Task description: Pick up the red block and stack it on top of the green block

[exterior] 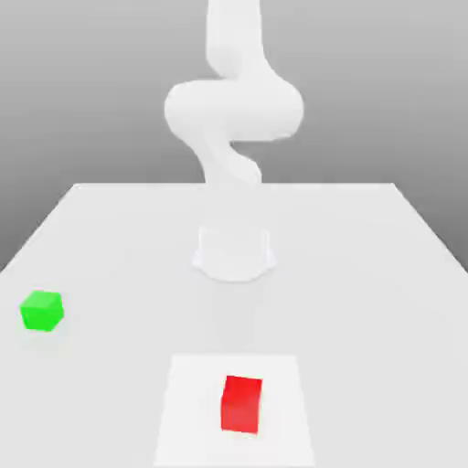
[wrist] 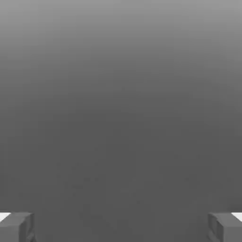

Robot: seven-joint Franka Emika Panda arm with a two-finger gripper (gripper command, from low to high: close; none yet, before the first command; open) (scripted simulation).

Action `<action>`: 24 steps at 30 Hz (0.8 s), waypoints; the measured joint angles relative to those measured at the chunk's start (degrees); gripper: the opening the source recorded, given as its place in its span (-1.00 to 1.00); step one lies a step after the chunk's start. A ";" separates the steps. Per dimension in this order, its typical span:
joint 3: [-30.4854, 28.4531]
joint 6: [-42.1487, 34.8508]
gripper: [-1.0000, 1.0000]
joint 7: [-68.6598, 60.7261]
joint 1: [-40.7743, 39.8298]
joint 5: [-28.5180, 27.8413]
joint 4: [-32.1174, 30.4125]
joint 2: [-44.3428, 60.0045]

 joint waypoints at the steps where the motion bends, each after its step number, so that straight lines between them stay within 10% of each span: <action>1: -1.03 0.79 0.00 -2.66 1.14 0.19 -0.62 1.64; 24: -15.39 17.52 0.00 -61.17 17.55 7.24 -13.73 36.72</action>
